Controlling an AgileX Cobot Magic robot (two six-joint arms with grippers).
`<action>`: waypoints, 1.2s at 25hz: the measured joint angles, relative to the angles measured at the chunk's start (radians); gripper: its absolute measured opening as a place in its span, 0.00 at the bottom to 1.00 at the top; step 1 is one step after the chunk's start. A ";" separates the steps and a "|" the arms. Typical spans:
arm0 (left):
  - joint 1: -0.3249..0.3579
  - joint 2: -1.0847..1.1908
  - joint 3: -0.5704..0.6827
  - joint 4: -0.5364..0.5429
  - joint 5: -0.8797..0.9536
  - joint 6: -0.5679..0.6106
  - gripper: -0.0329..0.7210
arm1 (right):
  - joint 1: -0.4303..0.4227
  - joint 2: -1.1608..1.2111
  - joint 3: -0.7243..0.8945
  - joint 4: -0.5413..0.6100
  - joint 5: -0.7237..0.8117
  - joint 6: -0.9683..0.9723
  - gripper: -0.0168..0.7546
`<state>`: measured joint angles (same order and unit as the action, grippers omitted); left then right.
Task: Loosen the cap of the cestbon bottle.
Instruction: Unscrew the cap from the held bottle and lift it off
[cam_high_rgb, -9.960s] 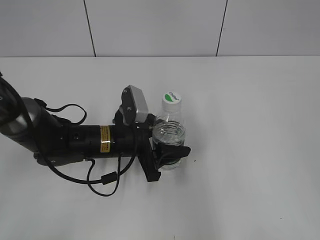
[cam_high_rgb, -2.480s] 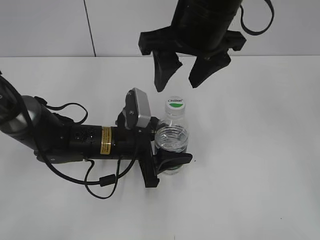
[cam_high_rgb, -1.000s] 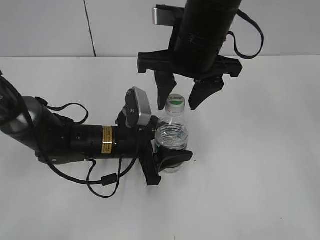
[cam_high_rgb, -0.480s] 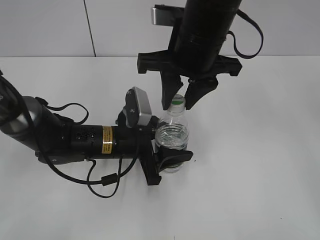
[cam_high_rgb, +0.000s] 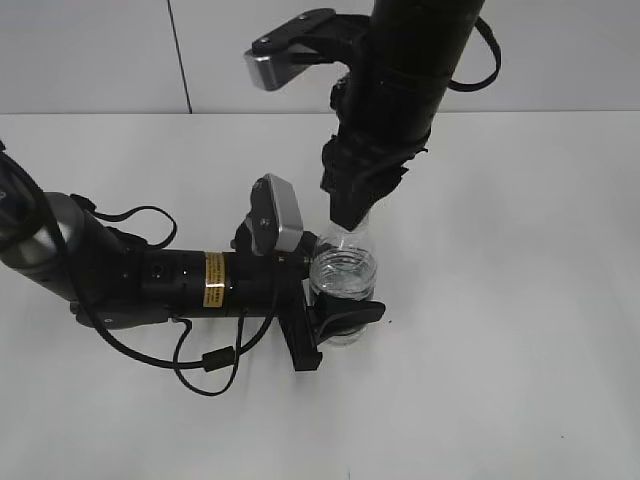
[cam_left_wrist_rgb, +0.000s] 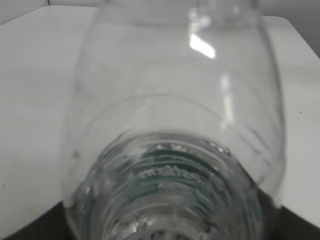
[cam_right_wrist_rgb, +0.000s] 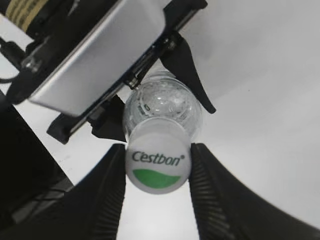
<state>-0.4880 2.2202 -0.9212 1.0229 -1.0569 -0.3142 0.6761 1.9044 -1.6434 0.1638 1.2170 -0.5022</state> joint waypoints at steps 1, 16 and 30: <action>0.000 0.000 0.000 0.000 0.000 0.001 0.58 | 0.000 -0.001 0.000 0.000 0.000 -0.061 0.41; 0.000 0.000 0.000 0.013 0.000 0.006 0.58 | 0.000 -0.002 0.000 -0.007 0.000 -0.637 0.41; 0.000 0.000 -0.001 0.017 0.000 0.008 0.58 | 0.000 -0.003 0.000 0.011 -0.001 -0.682 0.41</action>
<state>-0.4880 2.2202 -0.9222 1.0404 -1.0569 -0.3064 0.6761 1.9016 -1.6434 0.1743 1.2161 -1.1845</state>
